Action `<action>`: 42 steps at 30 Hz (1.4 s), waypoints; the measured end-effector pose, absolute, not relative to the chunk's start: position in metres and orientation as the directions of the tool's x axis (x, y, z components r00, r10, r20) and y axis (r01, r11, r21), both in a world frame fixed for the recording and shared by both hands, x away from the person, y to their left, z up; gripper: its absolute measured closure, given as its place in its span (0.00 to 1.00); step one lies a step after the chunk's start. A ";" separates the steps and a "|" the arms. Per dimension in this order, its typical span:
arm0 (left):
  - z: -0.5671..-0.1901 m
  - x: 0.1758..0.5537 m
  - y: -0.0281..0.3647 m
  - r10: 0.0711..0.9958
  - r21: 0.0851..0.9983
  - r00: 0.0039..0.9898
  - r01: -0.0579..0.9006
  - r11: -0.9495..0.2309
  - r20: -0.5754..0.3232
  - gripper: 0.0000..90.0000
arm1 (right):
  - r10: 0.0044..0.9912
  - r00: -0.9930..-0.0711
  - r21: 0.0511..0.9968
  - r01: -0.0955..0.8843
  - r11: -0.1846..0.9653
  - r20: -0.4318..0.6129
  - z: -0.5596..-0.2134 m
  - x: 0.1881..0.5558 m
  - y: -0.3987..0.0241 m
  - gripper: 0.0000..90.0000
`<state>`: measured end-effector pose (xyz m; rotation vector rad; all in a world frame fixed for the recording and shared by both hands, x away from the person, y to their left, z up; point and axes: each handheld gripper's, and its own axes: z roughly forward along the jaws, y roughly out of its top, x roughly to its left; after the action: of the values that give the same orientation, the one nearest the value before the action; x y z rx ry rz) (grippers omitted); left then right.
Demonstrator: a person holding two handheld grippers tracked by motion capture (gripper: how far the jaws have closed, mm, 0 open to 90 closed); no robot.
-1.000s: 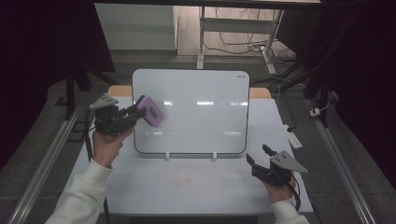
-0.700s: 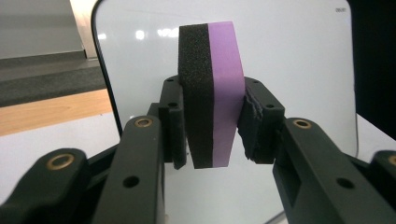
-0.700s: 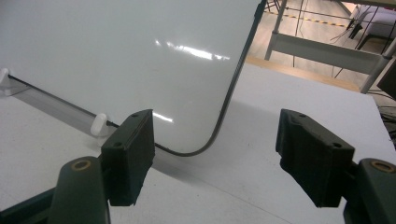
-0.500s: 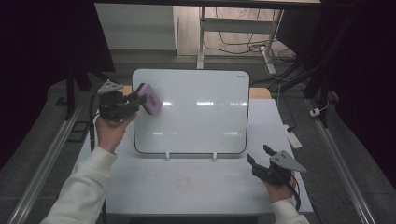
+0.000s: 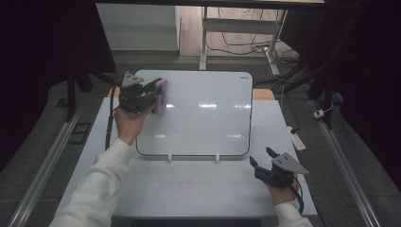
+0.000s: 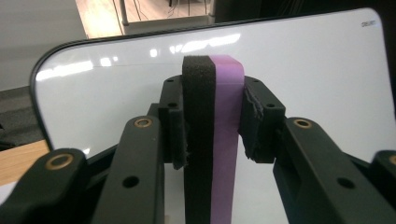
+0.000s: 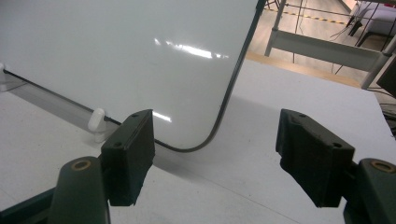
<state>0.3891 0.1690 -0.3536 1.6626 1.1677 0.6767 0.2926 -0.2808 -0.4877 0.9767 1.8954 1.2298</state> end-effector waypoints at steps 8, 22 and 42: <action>-0.363 0.397 0.172 0.933 0.907 0.357 0.406 -0.109 -0.047 0.71 | 0.856 -0.500 0.932 0.232 0.280 -0.133 -0.489 0.293 -0.281 0.31; -0.362 0.394 0.172 0.966 0.926 0.252 0.346 -0.151 0.063 0.71 | 0.859 -0.493 0.932 0.232 0.280 -0.135 -0.489 0.293 -0.282 0.31; -0.372 0.394 0.176 0.955 0.917 0.294 0.369 -0.151 0.039 0.55 | 0.858 -0.495 0.929 0.236 0.286 -0.138 -0.490 0.293 -0.281 0.31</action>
<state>0.3944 0.1757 -0.3724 1.6909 1.2162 0.8459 0.2934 -0.2811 -0.4902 0.9797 1.9020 1.2140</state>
